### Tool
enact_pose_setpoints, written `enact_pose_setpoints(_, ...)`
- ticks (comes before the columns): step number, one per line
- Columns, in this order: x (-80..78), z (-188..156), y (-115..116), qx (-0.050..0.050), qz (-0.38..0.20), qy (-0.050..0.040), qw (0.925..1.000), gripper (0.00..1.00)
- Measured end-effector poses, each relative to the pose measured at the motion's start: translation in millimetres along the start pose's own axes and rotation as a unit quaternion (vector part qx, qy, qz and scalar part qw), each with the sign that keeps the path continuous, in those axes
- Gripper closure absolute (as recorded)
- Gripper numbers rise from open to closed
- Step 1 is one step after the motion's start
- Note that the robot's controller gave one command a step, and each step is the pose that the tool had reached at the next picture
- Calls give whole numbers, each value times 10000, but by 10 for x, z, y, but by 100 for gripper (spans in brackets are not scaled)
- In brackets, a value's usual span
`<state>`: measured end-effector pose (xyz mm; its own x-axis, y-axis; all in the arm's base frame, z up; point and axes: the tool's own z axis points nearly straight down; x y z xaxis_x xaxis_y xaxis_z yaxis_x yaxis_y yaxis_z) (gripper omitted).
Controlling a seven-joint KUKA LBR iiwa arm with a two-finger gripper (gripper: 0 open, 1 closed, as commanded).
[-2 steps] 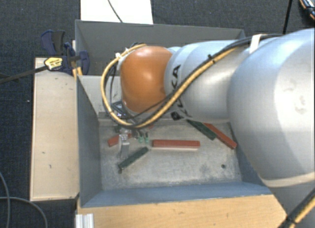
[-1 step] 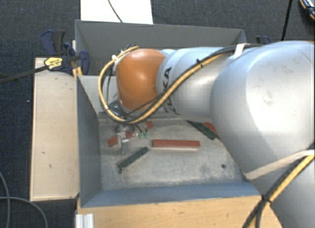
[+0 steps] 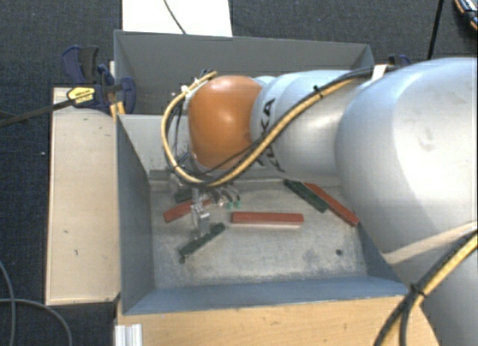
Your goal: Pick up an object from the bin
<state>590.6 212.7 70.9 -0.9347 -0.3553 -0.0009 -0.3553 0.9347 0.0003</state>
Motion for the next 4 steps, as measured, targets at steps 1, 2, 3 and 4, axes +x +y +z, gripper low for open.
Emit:
enact_pose_setpoints(1,-94,-9,152,-6,700,-21,9975,0)
enact_pose_setpoints(2,-5,-8,-1,-3,16,3,10000,100)
enact_pose_setpoints(3,-5,-7,-1,-2,15,3,10000,100)
enact_pose_setpoints(4,-5,-9,0,-5,22,3,10000,100)
